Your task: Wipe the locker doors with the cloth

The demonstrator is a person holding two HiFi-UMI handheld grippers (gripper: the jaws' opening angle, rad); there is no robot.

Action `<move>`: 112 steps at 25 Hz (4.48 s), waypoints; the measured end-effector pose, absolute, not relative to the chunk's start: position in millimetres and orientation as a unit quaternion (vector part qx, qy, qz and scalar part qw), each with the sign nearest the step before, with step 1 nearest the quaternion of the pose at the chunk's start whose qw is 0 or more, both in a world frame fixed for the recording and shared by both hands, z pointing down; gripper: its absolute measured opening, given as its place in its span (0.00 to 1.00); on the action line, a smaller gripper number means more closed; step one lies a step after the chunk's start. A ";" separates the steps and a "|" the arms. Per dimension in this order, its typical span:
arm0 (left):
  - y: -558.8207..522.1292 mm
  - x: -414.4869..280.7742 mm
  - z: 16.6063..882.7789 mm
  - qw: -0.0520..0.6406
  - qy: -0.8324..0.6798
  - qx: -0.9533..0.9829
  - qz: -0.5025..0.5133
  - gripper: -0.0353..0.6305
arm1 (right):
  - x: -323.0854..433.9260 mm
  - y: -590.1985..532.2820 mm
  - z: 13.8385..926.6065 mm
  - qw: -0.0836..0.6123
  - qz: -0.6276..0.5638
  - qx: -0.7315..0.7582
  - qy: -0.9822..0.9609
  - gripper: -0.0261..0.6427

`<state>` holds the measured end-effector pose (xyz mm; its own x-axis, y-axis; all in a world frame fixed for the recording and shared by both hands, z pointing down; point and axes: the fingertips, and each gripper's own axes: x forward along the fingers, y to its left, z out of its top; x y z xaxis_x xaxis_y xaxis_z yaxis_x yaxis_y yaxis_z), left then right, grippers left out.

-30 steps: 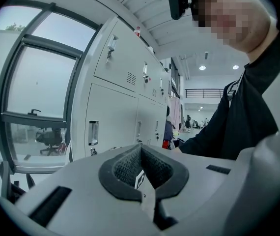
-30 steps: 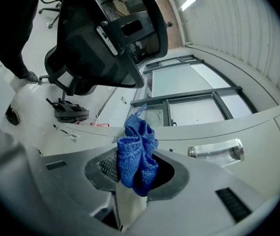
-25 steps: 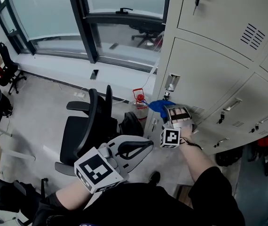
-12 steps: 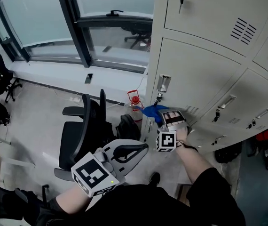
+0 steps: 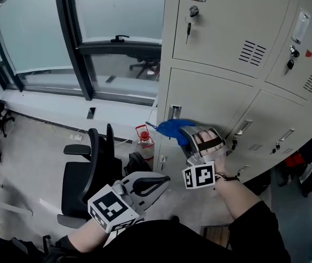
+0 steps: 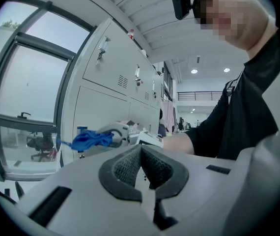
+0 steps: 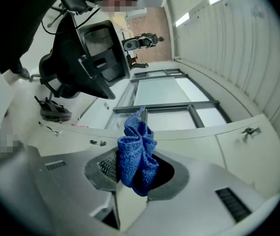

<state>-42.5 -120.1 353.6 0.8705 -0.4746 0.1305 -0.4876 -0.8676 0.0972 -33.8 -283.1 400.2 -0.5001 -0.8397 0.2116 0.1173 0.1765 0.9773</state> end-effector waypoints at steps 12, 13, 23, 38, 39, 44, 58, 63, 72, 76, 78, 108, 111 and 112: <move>-114.1 -25.1 343.5 0.047 -0.219 0.973 0.052 0.06 | -8.1 -314.4 230.7 0.397 -0.646 0.358 -0.545 0.19; -113.4 -24.3 343.5 0.046 -0.218 0.973 0.053 0.06 | -6.6 -317.5 228.7 0.400 -0.645 0.359 -0.542 0.19; -118.2 -26.8 348.8 0.054 -0.227 0.970 0.061 0.06 | 1.0 -330.4 274.3 0.405 -0.633 0.358 -0.555 0.19; -122.0 -20.2 361.4 0.073 -0.228 0.968 0.075 0.06 | 7.7 -330.7 394.5 0.441 -0.582 0.321 -0.603 0.19; -122.0 -19.5 363.6 0.073 -0.226 0.968 0.077 0.06 | 7.9 -330.7 404.4 0.444 -0.579 0.316 -0.606 0.19; -121.6 -16.2 368.6 0.079 -0.225 0.968 0.081 0.06 | 10.4 -331.0 453.9 0.464 -0.559 0.292 -0.622 0.19; -120.6 -20.8 377.0 0.087 -0.235 0.964 0.087 0.06 | 15.5 -330.6 571.7 0.524 -0.489 0.233 -0.657 0.19; -119.9 -24.9 378.7 0.091 -0.241 0.962 0.088 0.06 | 17.0 -331.6 592.4 0.541 -0.475 0.219 -0.659 0.19; -116.3 -22.3 372.8 0.081 -0.231 0.967 0.076 0.06 | 23.7 -323.8 561.6 0.529 -0.473 0.235 -0.664 0.19; -113.4 -14.8 360.0 0.063 -0.212 0.973 0.060 0.06 | 25.3 -314.9 477.6 0.488 -0.525 0.268 -0.644 0.19; -111.6 -9.5 354.7 0.055 -0.202 0.976 0.052 0.06 | 28.4 -310.1 425.2 0.467 -0.555 0.289 -0.625 0.19; -120.2 13.8 349.5 0.050 -0.183 0.980 0.067 0.06 | 66.4 -327.0 411.4 0.467 -0.567 0.312 -0.603 0.19; -122.0 16.0 350.3 0.057 -0.189 0.978 0.074 0.06 | 66.6 -327.9 452.7 0.475 -0.554 0.294 -0.618 0.19; -122.2 17.1 350.9 0.058 -0.191 0.977 0.076 0.06 | 66.7 -327.7 465.3 0.477 -0.551 0.289 -0.621 0.19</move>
